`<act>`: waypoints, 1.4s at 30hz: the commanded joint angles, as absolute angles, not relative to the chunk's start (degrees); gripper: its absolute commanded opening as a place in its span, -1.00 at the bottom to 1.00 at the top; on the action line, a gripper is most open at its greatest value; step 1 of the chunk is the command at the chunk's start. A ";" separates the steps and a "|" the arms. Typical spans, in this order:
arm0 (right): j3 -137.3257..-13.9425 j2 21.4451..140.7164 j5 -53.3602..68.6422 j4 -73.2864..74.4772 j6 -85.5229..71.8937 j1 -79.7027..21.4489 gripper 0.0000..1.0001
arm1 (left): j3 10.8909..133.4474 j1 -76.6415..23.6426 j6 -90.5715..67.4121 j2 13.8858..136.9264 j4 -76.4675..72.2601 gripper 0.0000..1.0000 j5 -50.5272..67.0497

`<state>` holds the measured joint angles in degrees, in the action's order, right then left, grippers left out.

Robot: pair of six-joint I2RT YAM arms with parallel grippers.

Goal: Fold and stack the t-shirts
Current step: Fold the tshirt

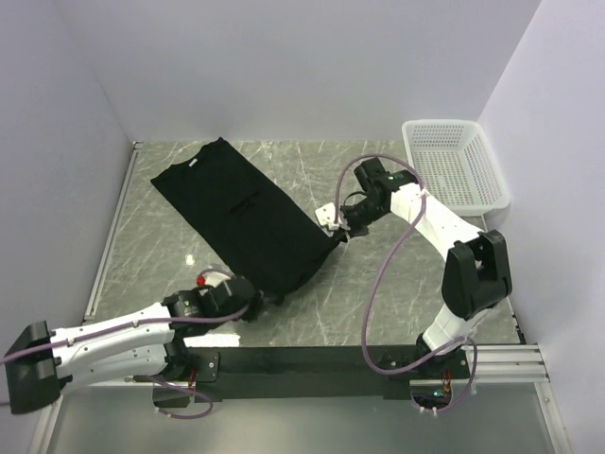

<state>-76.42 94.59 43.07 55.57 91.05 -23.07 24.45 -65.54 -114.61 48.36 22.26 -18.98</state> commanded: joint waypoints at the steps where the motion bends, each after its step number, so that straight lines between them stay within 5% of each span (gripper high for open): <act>1: -80.33 96.85 45.09 56.60 87.45 -24.17 -1.00 | 27.50 -56.97 -120.16 48.69 24.35 -0.99 -16.79; 20: -105.45 118.46 42.45 55.64 74.62 -29.09 -1.00 | 28.39 -33.32 -104.07 50.98 22.50 -0.99 -4.93; 42: -118.82 129.46 37.97 41.31 56.87 -30.23 -1.00 | 31.64 -15.56 -89.30 59.05 19.87 -0.99 0.70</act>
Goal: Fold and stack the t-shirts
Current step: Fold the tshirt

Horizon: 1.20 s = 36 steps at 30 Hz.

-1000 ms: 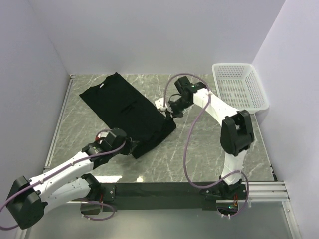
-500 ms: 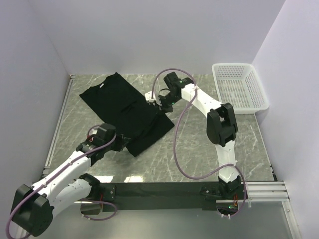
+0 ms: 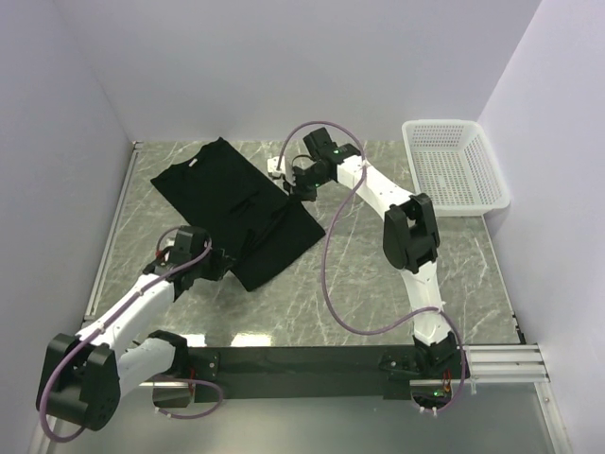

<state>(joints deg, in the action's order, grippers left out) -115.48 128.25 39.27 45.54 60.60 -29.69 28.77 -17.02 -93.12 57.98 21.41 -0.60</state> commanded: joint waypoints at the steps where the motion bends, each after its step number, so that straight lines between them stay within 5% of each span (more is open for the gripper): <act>1: -119.44 130.42 37.45 41.05 56.00 -30.41 -1.00 | 31.90 -15.30 -88.86 59.41 19.52 -0.99 0.62; 36: -125.95 138.60 27.69 27.51 44.30 -31.99 -1.00 | 37.53 -7.03 -80.86 70.84 16.52 -0.99 0.70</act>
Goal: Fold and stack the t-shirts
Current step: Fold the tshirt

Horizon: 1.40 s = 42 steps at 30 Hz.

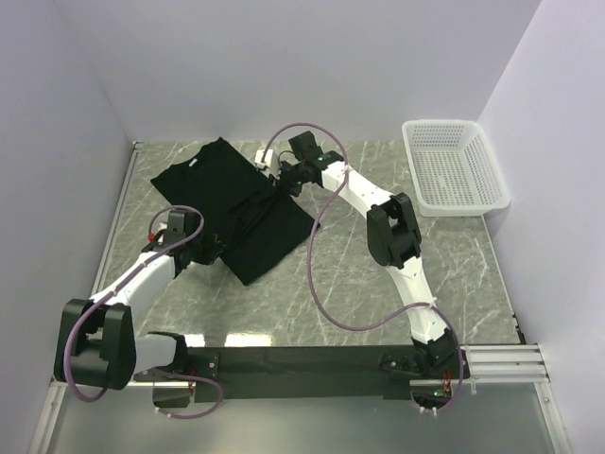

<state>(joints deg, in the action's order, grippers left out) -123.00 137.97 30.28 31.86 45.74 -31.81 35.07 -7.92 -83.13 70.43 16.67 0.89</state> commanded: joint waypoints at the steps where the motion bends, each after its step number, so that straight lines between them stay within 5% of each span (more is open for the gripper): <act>1: -126.30 138.86 27.51 27.34 44.12 -32.17 -1.00 | 37.70 -6.86 -80.69 70.93 16.70 -0.99 0.62; 38: -129.99 143.70 19.61 16.80 39.11 -34.28 -0.95 | 43.24 -0.18 -75.59 77.78 16.61 -0.99 1.32; 39: -129.99 143.88 19.16 16.27 38.42 -34.36 -0.74 | 43.42 -0.09 -75.24 77.96 16.52 -0.94 1.41; 42: -130.17 143.70 17.84 14.42 36.48 -34.37 -0.30 | 44.38 1.30 -74.71 78.57 16.44 -0.25 1.84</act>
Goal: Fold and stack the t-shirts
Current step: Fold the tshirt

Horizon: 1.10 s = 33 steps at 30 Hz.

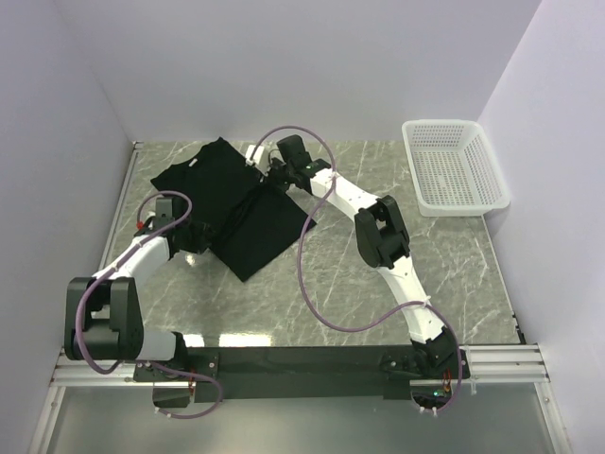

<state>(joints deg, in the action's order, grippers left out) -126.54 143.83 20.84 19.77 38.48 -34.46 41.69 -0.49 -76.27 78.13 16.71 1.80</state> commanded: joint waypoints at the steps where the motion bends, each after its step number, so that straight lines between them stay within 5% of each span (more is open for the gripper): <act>1: -129.99 143.35 17.58 13.98 35.87 -34.37 -0.19 | 44.73 1.49 -74.45 78.49 16.52 0.04 1.85; 3: -129.12 141.95 16.88 12.13 34.37 -34.19 0.01 | 46.75 1.93 -73.40 78.22 18.10 0.19 0.97; 8: -128.76 139.31 17.05 10.72 31.65 -33.58 0.08 | 52.19 2.72 -69.62 75.94 21.88 0.37 0.26; 15: -120.35 130.19 29.78 17.65 35.31 -31.64 0.05 | 49.93 2.90 -58.99 67.33 16.52 0.30 6.32; 21: -103.84 118.24 39.71 20.74 38.66 -29.71 -0.08 | 47.38 2.81 -53.10 67.76 23.99 0.02 13.96; 28: -91.59 108.64 42.27 23.02 38.41 -27.52 -0.16 | 45.35 0.97 -46.68 74.60 28.56 -0.92 13.28; 33: -87.90 105.82 43.15 23.64 36.04 -26.02 -0.22 | 46.23 -3.25 -45.00 79.89 28.40 -0.99 9.32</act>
<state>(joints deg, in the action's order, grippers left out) -89.34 109.23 40.80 22.61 37.30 -27.16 45.21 -1.74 -48.23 78.72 28.25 11.29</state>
